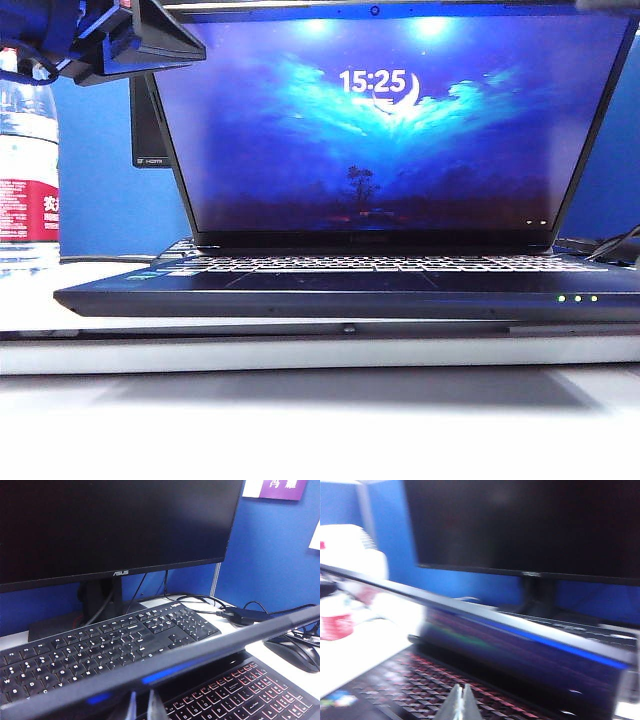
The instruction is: Open the lid of the black laptop.
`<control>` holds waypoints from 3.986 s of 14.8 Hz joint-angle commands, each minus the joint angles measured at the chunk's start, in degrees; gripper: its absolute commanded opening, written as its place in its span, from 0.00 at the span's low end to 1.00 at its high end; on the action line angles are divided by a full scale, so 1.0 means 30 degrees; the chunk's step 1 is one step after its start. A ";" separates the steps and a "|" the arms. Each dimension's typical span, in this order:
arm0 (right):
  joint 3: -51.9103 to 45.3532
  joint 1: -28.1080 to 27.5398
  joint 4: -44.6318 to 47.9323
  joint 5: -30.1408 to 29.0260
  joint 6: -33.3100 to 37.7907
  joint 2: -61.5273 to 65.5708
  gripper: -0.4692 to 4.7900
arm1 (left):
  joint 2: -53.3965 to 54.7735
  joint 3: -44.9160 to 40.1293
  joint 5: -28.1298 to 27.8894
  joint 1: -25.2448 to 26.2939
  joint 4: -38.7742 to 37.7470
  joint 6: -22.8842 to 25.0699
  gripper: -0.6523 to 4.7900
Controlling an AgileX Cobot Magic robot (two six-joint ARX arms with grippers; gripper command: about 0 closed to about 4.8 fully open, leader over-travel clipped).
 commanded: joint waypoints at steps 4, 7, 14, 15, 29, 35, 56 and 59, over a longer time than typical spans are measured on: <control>0.0102 -0.0342 0.4896 0.0423 -0.1005 0.4626 0.08 | -0.0109 0.0379 -0.0583 0.0087 0.1894 0.0481 0.22; 0.0299 -0.0495 0.5719 0.0947 -0.1639 0.5282 0.08 | -0.0109 0.0379 -0.0590 0.0087 0.1902 0.0503 0.22; 0.0532 -0.1763 0.6798 0.1188 -0.1960 0.5406 0.08 | -0.0102 0.1049 -0.0714 0.0102 0.1916 0.1610 0.22; 0.0743 -0.1996 0.7089 0.1122 -0.1953 0.5829 0.08 | -0.0095 0.1107 -0.0750 0.0109 0.1923 0.1734 0.22; 0.3439 -0.2769 1.0207 0.0270 -0.2878 1.2101 0.08 | 0.2273 0.2273 -0.1581 0.0291 0.2586 0.3483 0.22; 0.5122 -0.2965 1.0076 0.0211 -0.3388 1.3311 0.08 | 0.3337 0.3461 -0.1603 0.0357 0.2601 0.4350 0.22; 0.8604 -0.3796 0.9406 0.0998 -0.3971 1.7405 0.08 | 0.5646 0.6572 -0.0423 0.2761 0.1064 0.4335 0.22; 0.9151 -0.3912 0.9122 0.1137 -0.4058 1.8017 0.08 | 0.6543 0.7074 0.0015 0.2776 0.0933 0.4320 0.22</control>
